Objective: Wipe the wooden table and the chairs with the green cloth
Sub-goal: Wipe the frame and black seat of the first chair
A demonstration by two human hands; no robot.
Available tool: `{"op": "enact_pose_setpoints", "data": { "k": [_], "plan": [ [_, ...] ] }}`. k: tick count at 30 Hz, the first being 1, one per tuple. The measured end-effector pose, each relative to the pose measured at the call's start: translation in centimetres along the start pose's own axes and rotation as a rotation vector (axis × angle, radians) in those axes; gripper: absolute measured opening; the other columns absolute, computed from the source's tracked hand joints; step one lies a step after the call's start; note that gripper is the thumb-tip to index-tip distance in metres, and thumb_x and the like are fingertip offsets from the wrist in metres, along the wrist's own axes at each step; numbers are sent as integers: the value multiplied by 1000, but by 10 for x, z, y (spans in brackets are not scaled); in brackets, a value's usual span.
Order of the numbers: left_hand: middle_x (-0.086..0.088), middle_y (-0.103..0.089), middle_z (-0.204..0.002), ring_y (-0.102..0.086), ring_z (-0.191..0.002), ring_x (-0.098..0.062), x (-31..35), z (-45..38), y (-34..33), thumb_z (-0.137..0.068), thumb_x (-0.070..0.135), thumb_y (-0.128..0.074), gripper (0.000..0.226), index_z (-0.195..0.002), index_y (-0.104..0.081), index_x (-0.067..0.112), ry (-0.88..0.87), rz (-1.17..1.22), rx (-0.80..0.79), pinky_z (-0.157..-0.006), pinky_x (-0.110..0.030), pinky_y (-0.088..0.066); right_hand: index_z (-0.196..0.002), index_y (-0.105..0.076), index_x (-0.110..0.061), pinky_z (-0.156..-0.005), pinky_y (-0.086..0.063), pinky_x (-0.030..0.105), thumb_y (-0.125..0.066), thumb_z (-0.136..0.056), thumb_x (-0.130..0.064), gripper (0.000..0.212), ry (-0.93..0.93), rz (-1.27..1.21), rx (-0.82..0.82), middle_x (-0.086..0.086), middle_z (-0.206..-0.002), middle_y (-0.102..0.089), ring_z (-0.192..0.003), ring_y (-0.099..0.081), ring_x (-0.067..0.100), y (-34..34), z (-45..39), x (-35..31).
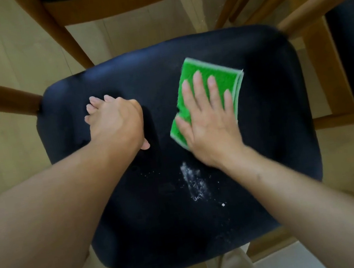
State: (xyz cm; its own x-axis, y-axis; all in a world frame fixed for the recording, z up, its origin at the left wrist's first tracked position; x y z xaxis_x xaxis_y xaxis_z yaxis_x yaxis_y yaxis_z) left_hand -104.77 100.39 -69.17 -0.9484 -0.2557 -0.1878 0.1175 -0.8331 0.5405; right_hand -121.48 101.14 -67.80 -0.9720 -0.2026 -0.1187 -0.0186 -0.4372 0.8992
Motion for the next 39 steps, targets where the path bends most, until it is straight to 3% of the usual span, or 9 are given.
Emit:
{"op": "enact_pose_setpoints", "data": {
  "k": [5,8,12,15,21,25,31,36,39],
  "plan": [
    [-37,1,-152,-6,-143,-48,0,2,0,-64,38,-87,123,-149,-10,-7,-16,-2,24,-112,-54,-23,-154,-17,-21,-116,-7,53,-28,-97,-54,67,310,92,-48,5,-162,-9,-149,-11,32,-50,100,-22],
    [-36,1,-153,-4,-144,-48,1,2,0,-65,36,-87,122,-148,-10,-8,-20,9,31,-113,-54,-21,-153,-19,-19,-114,-13,56,-31,-93,-59,73,421,164,-57,8,-161,-12,-147,-15,34,-70,135,-25],
    [-34,1,-154,-3,-144,-47,0,2,0,-65,36,-87,123,-148,-8,-8,-10,18,33,-114,-54,-19,-152,-24,-19,-112,-19,57,-35,-91,-63,76,401,136,9,8,-159,-23,-144,-24,34,-66,115,-32],
    [-35,2,-154,-3,-144,-47,0,1,1,-64,35,-88,123,-149,-8,-7,-12,14,29,-113,-55,-19,-151,-28,-17,-110,-21,58,-34,-91,-60,75,245,72,128,8,-158,-29,-143,-26,33,-36,57,-30],
    [-31,-2,-155,-6,-143,-49,1,4,2,-68,38,-85,110,-148,-20,-1,-72,-8,100,-110,-58,-24,-156,-13,-16,-116,-9,57,-25,-98,-56,72,-69,-17,186,8,-164,-9,-150,-8,32,3,-18,-24],
    [-31,-4,-156,-7,-143,-47,-3,12,5,-66,38,-86,113,-148,-20,-3,-99,38,151,-110,-58,-24,-155,-17,-13,-115,-11,58,-25,-98,-54,71,13,4,170,12,-163,-13,-149,-12,35,-22,33,-43],
    [-35,-1,-154,-8,-145,-44,-12,15,1,-66,41,-85,128,-148,-1,-9,-128,165,239,-116,-48,-17,-152,-27,-12,-112,-18,60,-36,-96,-54,71,257,117,102,13,-159,-24,-145,-22,36,-73,130,-71],
    [-27,2,-158,-6,-146,-37,-21,21,0,-74,46,-78,122,-151,3,-3,-201,227,268,-116,-46,-18,-152,-29,-19,-110,-23,57,-36,-92,-58,71,354,129,122,8,-158,-29,-143,-28,34,-54,89,-58],
    [-20,-3,-159,-12,-146,-34,-33,24,3,-80,47,-73,107,-152,-7,3,-203,295,365,-115,-47,-23,-154,-23,-21,-114,-16,56,-31,-93,-57,72,218,92,177,6,-162,-20,-147,-21,32,-19,30,-29]
  ]
}}
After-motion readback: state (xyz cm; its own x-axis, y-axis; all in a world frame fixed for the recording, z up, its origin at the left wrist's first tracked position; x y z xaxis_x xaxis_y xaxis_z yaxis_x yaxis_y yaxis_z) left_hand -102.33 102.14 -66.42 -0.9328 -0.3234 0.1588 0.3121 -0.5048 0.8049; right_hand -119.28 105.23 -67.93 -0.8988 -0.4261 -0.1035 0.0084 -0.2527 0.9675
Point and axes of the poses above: each hand's wrist, its own z-axis away from the middle knuckle, its own y-axis out of the back of the hand, x = y × z, the point moved 9 cm from there along -z, towards the middle knuckle
